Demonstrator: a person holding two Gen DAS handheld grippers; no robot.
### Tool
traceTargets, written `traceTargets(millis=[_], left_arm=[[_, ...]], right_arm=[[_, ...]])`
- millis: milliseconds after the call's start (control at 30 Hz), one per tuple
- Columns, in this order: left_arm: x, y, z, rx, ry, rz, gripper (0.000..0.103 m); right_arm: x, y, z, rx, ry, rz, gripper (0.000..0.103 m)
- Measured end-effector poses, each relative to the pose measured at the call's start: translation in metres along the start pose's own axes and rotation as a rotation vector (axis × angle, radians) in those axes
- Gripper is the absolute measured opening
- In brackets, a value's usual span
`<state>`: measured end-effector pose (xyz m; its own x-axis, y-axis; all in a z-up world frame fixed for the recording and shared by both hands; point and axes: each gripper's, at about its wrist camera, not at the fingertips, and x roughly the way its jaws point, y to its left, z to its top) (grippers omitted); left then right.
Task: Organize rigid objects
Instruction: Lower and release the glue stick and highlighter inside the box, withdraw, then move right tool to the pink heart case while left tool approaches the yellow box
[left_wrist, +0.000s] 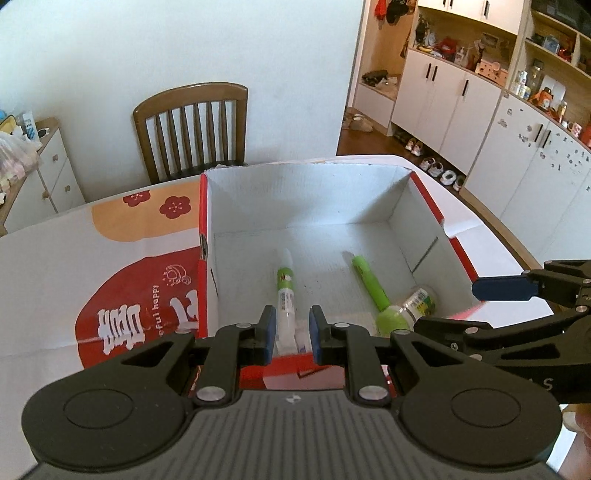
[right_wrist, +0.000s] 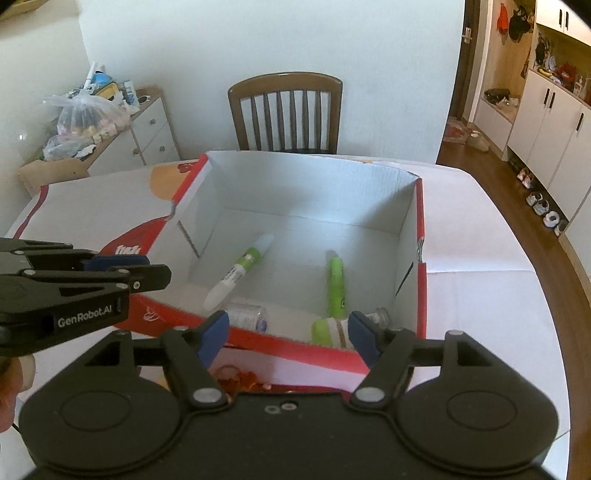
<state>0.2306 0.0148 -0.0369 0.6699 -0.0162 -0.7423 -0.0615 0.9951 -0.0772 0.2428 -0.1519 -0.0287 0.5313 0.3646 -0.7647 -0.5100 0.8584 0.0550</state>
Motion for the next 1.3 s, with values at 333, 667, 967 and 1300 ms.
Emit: traceTargets(millis=[333,667,967,1300], left_arm=[[-0.029,0.002,-0.026,0.037,-0.007,-0.049,0.02],[-0.048,0.011,-0.052,0.038,-0.042,-0.068,0.069],[-0.041,0.017,-0.088,0.035,-0.021,-0.063,0.079],[-0.009,0.017,-0.124,-0.015,0.073,-0.061,0.079]], right_arm=[[-0.032,0.001,-0.027,0.002,-0.053,0.015,0.082],[-0.047,-0.007,-0.06,0.056,-0.094,0.03,0.088],[-0.048,-0.001,-0.086,0.02,-0.099,0.015,0.092],[-0.032,0.001,-0.101,0.019,-0.05,0.032,0.099]])
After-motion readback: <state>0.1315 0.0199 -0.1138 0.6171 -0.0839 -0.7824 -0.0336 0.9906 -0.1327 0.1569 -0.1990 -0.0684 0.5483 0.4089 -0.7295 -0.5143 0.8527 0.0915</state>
